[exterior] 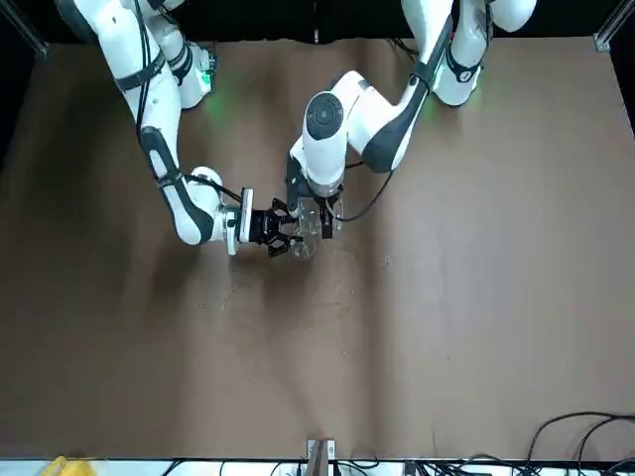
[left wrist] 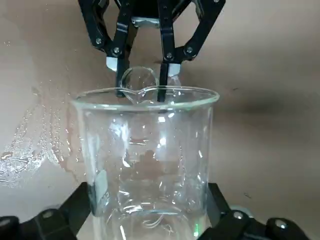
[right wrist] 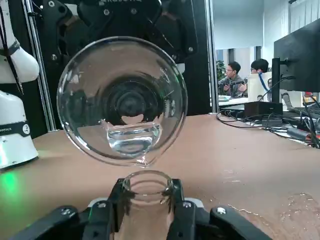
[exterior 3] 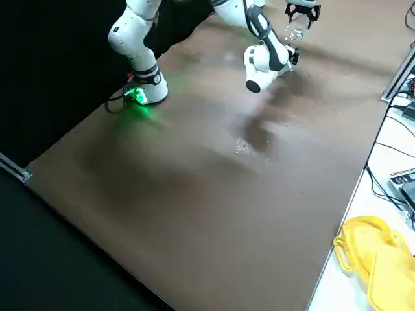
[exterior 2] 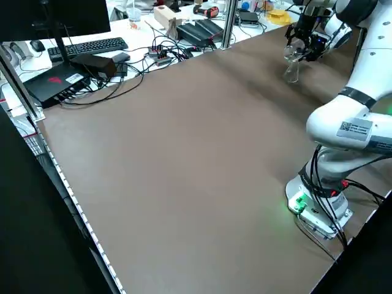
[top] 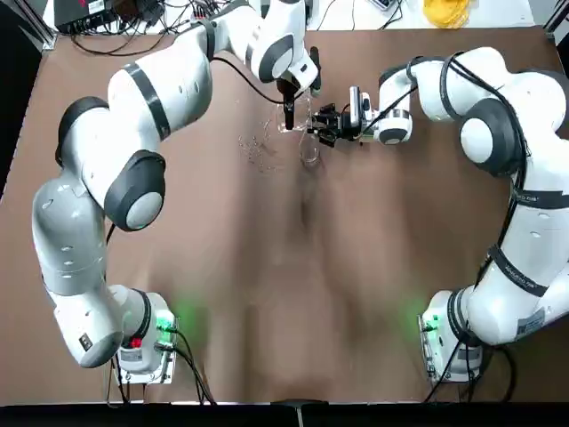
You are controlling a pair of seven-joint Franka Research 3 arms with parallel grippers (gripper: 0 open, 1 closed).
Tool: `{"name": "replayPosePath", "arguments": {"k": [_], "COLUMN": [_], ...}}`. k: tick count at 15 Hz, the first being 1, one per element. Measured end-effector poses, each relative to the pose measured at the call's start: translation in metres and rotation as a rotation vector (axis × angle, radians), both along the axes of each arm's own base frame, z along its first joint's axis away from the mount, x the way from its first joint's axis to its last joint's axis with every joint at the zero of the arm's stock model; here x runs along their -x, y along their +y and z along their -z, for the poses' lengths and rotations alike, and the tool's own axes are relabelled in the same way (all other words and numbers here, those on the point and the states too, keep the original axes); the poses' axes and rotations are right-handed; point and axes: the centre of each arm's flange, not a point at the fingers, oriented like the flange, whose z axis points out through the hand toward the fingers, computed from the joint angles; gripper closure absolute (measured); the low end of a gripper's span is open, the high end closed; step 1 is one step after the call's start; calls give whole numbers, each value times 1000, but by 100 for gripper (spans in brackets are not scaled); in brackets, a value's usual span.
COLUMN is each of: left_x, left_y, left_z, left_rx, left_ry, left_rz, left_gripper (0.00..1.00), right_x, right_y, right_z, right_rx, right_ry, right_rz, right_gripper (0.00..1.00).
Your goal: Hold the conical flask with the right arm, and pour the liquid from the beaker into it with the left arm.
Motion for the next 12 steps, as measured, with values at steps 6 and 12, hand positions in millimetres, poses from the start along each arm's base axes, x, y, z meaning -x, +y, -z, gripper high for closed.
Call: {"name": "replayPosePath", "arguments": {"k": [6,12], "left_x": [1,3], "left_y": [0,-1], "left_z": [-1,0], "left_rx": [-10,-21], "left_ry": [10,3], "left_rz": [2,11], "left_gripper": [4,4], "right_x": [0,0], "right_y": [0,0], "right_z": [0,0], "right_rx": [0,0], "right_ry": [0,0], "right_rz": [0,1], "right_gripper": [60,60]}}
